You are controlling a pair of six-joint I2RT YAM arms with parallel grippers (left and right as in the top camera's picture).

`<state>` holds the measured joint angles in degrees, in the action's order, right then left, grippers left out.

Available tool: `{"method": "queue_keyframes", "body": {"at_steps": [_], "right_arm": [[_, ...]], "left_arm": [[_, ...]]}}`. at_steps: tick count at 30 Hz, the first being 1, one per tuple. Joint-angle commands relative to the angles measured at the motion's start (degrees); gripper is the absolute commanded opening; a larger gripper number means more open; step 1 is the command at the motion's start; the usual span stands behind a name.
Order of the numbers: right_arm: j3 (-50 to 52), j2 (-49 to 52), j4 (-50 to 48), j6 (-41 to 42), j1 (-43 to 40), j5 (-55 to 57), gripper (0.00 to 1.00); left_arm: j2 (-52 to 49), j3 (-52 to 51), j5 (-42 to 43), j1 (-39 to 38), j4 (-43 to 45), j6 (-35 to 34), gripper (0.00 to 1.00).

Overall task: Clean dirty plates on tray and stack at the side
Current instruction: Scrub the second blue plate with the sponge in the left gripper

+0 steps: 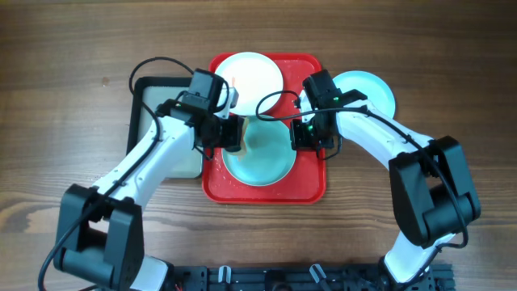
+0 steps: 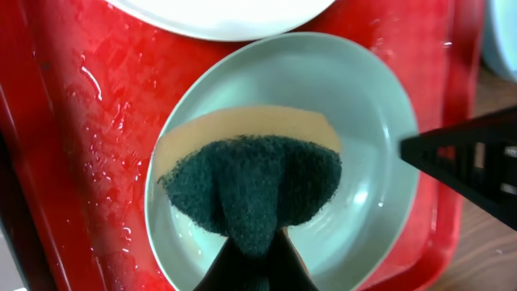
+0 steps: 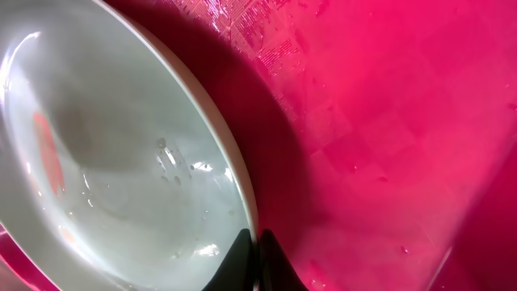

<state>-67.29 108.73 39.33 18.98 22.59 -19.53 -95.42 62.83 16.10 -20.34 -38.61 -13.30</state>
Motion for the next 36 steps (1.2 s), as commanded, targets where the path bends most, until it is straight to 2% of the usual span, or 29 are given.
{"method": "queue_keyframes", "body": {"at_steps": [1, 6, 16, 36], "right_arm": [[0.3, -1.3, -0.3, -0.9, 0.1, -1.5, 0.04], [0.3, -1.3, -0.3, -0.9, 0.1, -1.5, 0.04], [0.3, -1.3, -0.7, -0.8, 0.1, -1.5, 0.04], [0.3, -1.3, -0.8, -0.9, 0.1, -1.5, 0.05]], "left_arm": [[-1.0, -0.3, -3.9, -2.1, 0.8, -3.1, 0.04], [-1.0, -0.3, -11.1, -5.4, 0.7, -7.0, 0.04], [-1.0, -0.3, -15.9, -10.6, 1.1, -12.7, 0.04], [-1.0, -3.3, -16.0, -10.6, 2.3, -12.7, 0.04]]}}
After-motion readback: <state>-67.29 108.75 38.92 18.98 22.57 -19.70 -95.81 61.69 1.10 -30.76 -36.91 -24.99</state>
